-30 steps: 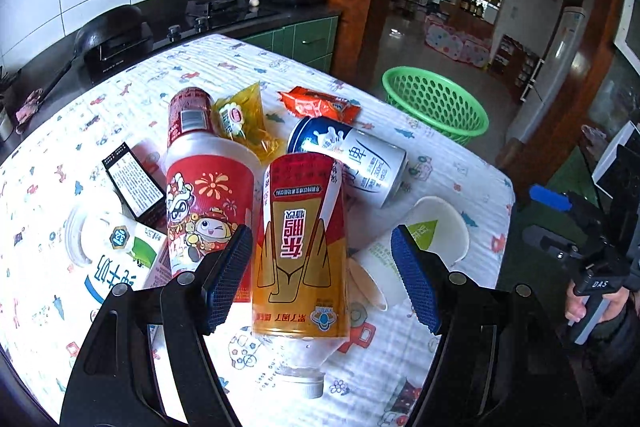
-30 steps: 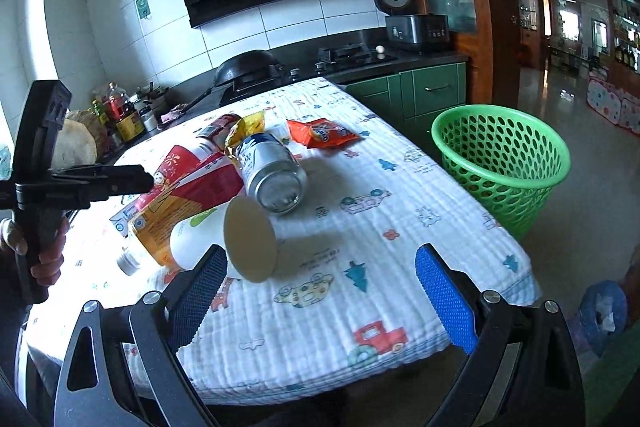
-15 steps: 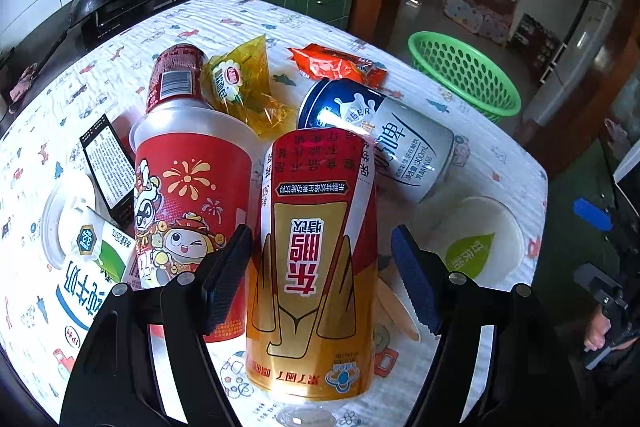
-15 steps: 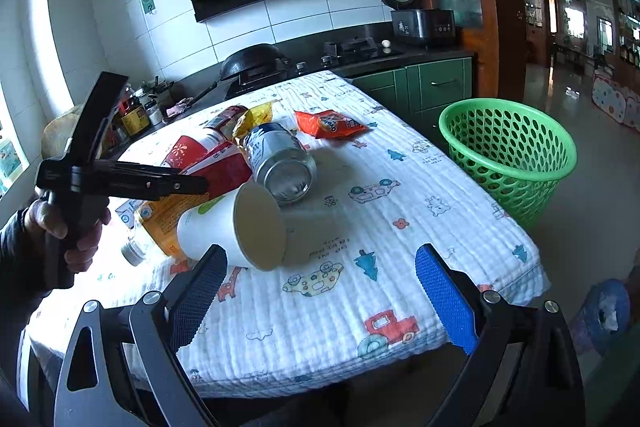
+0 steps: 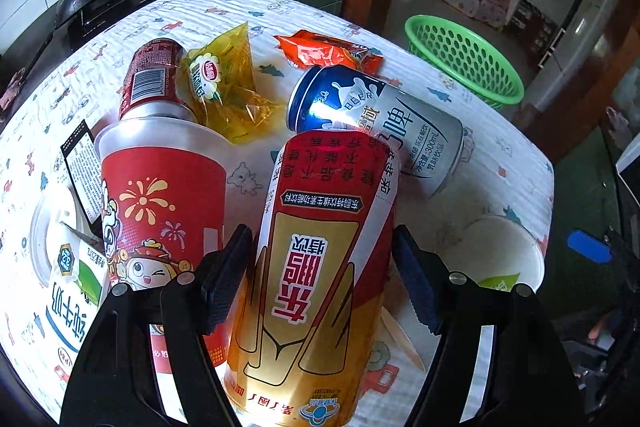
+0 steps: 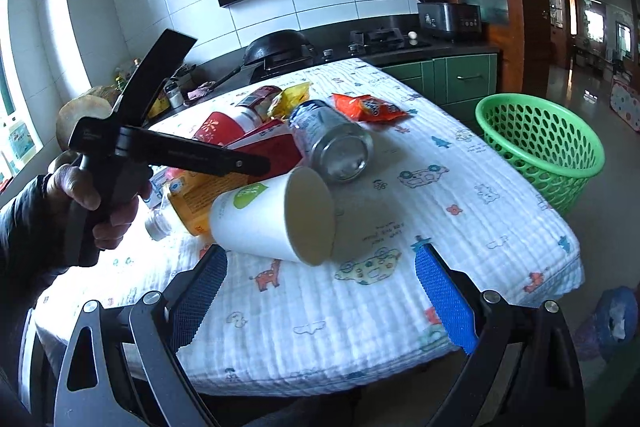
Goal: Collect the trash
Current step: 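Grasp the red-and-gold can with the left tool while the right tool grasps the white paper cup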
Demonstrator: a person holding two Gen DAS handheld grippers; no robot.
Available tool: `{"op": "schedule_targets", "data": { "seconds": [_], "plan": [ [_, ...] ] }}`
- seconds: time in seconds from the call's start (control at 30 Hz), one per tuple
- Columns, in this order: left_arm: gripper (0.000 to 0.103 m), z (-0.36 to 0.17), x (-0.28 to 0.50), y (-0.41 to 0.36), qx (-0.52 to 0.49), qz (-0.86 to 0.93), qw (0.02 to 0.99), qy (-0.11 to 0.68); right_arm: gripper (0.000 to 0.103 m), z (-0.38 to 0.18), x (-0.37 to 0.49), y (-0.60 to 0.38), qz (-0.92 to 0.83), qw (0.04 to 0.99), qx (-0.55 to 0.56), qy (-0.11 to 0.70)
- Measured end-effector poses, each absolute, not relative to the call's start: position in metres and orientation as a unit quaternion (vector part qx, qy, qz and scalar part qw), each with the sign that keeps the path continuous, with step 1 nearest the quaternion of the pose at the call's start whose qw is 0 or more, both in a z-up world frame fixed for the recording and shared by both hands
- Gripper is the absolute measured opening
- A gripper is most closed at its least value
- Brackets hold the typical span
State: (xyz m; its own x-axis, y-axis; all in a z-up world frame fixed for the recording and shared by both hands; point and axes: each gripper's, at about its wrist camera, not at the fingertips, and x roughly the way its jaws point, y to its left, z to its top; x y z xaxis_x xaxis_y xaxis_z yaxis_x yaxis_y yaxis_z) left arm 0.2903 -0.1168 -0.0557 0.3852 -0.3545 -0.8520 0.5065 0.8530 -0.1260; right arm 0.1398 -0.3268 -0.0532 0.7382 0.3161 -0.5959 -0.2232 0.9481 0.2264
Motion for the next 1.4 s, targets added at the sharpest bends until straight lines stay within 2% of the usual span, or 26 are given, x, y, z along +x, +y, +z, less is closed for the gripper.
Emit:
{"op": "schedule_targets", "data": {
  "seconds": [0.5, 0.93, 1.03, 1.13, 1.4],
  "plan": [
    [0.068, -0.054, 0.287, -0.12, 0.098, -0.296, 0.821, 0.478, 0.095, -0.075, 0.166, -0.25, 0.115, 0.933, 0.029, 0.34],
    [0.068, -0.054, 0.287, -0.12, 0.1, -0.302, 0.821, 0.474, 0.095, -0.089, 0.192, -0.24, 0.058, 0.932, 0.008, 0.358],
    [0.068, -0.054, 0.287, -0.121, 0.101, -0.301, 0.82, 0.476, 0.094, -0.09, 0.194, -0.245, 0.053, 0.932, 0.014, 0.358],
    [0.068, -0.055, 0.288, -0.122, 0.102, -0.298, 0.82, 0.478, 0.082, -0.09, 0.195, -0.251, 0.061, 0.929, 0.027, 0.363],
    [0.069, -0.055, 0.288, -0.125, 0.102, -0.294, 0.818, 0.483, 0.081, -0.084, 0.185, -0.265, 0.071, 0.932, 0.03, 0.353]
  ]
}}
